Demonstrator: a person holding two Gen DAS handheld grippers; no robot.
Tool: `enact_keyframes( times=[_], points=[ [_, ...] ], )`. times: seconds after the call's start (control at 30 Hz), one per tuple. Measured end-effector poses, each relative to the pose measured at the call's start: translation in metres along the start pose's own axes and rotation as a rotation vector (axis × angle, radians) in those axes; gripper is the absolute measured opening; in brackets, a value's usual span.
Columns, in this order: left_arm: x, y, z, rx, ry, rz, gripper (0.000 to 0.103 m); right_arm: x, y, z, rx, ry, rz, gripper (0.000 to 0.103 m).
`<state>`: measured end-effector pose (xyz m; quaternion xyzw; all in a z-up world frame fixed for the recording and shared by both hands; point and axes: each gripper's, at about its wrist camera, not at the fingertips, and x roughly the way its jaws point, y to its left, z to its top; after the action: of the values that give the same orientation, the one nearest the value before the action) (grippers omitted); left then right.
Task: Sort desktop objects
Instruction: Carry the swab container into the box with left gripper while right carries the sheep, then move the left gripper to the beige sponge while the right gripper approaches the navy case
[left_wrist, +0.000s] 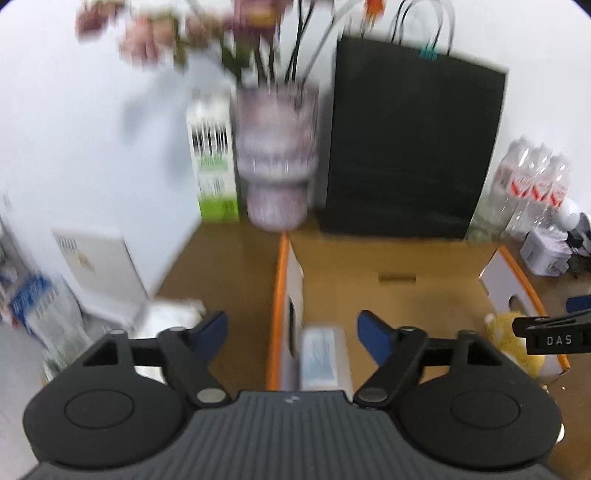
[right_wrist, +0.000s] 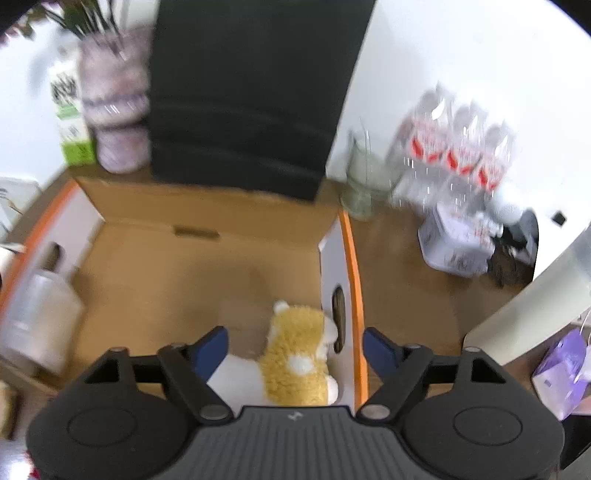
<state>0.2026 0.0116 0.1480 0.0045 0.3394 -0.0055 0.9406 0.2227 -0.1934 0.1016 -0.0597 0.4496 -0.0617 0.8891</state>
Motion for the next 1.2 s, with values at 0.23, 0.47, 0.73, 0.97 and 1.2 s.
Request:
enact_keyframes(
  times=[0.23, 0.47, 0.73, 0.97, 1.2],
  points=[
    [-0.075, 0.014, -0.035, -0.073, -0.092, -0.053, 0.099, -0.079, -0.021, -0.046, 0.084, -0.206, 0.127, 0.097],
    [-0.118, -0.018, -0.193, 0.012, -0.131, -0.235, 0.103, -0.100, -0.017, -0.212, 0.160, -0.281, 0.241, 0.098],
    [-0.115, -0.037, -0.271, 0.117, -0.145, -0.151, 0.103, -0.096, -0.002, -0.308, 0.117, -0.283, 0.212, 0.098],
    [-0.118, -0.034, -0.282, 0.114, -0.146, -0.136, 0.103, -0.100, -0.011, -0.322, 0.124, -0.321, 0.285, 0.101],
    [-0.121, -0.042, -0.285, 0.149, -0.170, -0.069, 0.103, -0.105, -0.008, -0.326, 0.135, -0.369, 0.235, 0.100]
  ],
)
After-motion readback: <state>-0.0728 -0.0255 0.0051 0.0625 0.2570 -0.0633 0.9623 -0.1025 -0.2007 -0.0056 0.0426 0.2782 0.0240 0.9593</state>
